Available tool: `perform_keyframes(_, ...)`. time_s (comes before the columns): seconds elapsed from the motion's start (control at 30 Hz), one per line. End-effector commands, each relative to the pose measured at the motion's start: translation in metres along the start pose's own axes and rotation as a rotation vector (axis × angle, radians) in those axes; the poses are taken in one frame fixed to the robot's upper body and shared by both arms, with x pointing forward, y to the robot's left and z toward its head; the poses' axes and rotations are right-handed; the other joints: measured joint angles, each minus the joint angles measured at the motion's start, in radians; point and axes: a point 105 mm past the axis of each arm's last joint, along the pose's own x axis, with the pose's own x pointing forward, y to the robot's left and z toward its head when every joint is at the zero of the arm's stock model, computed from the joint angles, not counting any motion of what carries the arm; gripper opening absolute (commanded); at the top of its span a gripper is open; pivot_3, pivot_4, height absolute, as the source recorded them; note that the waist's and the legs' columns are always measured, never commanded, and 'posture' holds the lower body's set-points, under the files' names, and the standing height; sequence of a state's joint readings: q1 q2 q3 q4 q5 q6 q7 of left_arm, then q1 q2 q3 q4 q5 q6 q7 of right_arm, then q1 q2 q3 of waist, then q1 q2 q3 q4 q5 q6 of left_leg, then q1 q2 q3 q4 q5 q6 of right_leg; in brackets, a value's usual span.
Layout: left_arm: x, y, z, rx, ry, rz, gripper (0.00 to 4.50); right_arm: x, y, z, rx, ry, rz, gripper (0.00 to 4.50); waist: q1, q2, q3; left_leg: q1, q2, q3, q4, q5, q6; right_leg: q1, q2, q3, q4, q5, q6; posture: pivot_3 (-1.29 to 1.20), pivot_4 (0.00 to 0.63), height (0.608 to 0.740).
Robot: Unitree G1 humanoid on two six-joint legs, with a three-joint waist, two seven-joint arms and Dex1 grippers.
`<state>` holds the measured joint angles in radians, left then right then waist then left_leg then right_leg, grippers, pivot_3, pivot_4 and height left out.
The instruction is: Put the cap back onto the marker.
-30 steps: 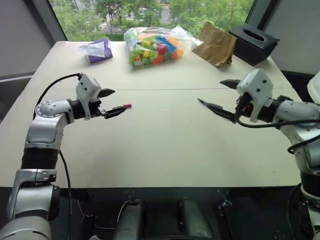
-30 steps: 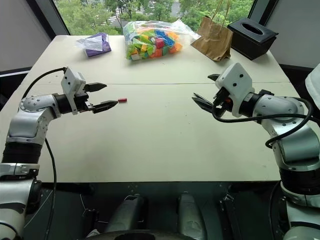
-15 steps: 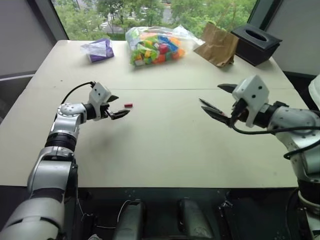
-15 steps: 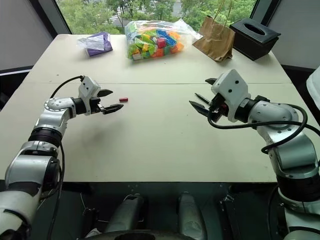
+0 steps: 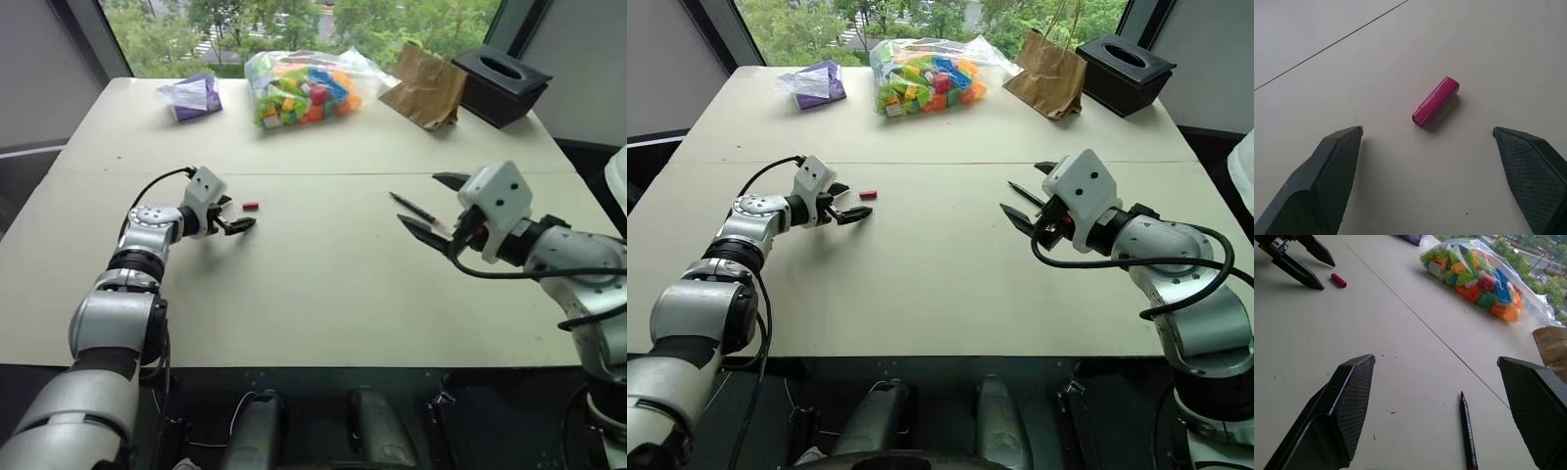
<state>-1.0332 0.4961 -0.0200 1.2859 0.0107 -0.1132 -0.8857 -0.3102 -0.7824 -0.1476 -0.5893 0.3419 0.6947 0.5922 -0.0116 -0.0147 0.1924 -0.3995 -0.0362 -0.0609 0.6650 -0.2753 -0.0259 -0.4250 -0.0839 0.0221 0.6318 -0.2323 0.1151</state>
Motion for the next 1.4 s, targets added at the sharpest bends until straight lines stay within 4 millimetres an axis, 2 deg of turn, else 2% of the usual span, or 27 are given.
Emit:
perform_keyframes(0.03,-0.001,0.006,0.008,0.0,-0.012,0.03,4.45,-0.005,-0.003,0.013,-0.029,-0.048,-0.031,4.13,0.0,0.0,0.0,0.0,0.0,0.0,0.0,0.0,0.0,0.0,0.0,0.0,0.0,0.0,0.0,0.0,0.15,0.74)
perform_keyframes(0.7,0.013,-0.005,0.017,0.013,-0.02,0.013,4.45,-0.008,-0.008,0.016,-0.049,-0.039,-0.064,4.13,0.003,0.0,0.0,0.0,0.0,0.0,0.001,0.0,0.0,0.0,0.0,0.0,0.001,0.0,0.0,0.0,0.15,0.74)
perform_keyframes(1.0,0.015,-0.007,0.01,0.019,0.005,0.01,4.45,-0.009,-0.007,0.015,-0.05,-0.034,-0.067,4.13,0.003,0.0,0.0,0.0,0.0,0.0,0.001,0.0,0.0,0.0,0.0,0.0,0.001,0.0,0.0,0.0,0.15,0.74)
perform_keyframes(1.1,0.014,-0.007,0.008,0.014,0.007,0.012,3.66,-0.009,-0.007,0.015,-0.052,-0.034,-0.068,4.13,0.002,0.0,0.0,0.0,0.0,0.0,0.001,0.0,0.0,0.0,0.0,0.0,0.001,0.0,0.0,0.0,0.15,0.74)
perform_keyframes(1.33,0.015,-0.008,0.006,0.009,0.008,0.011,0.04,-0.01,-0.008,0.016,-0.057,-0.031,-0.068,4.13,-0.002,0.0,0.0,0.001,0.0,0.0,0.002,0.0,0.0,0.0,0.0,0.0,0.002,0.0,0.0,0.0,0.15,0.74)
perform_keyframes(1.4,0.015,-0.008,0.006,0.007,0.008,0.012,0.04,-0.01,-0.007,0.016,-0.058,-0.031,-0.067,4.13,-0.001,0.0,0.0,0.001,0.0,0.0,0.002,0.0,0.0,0.0,0.0,0.0,0.003,0.0,0.0,0.0,0.15,0.74)
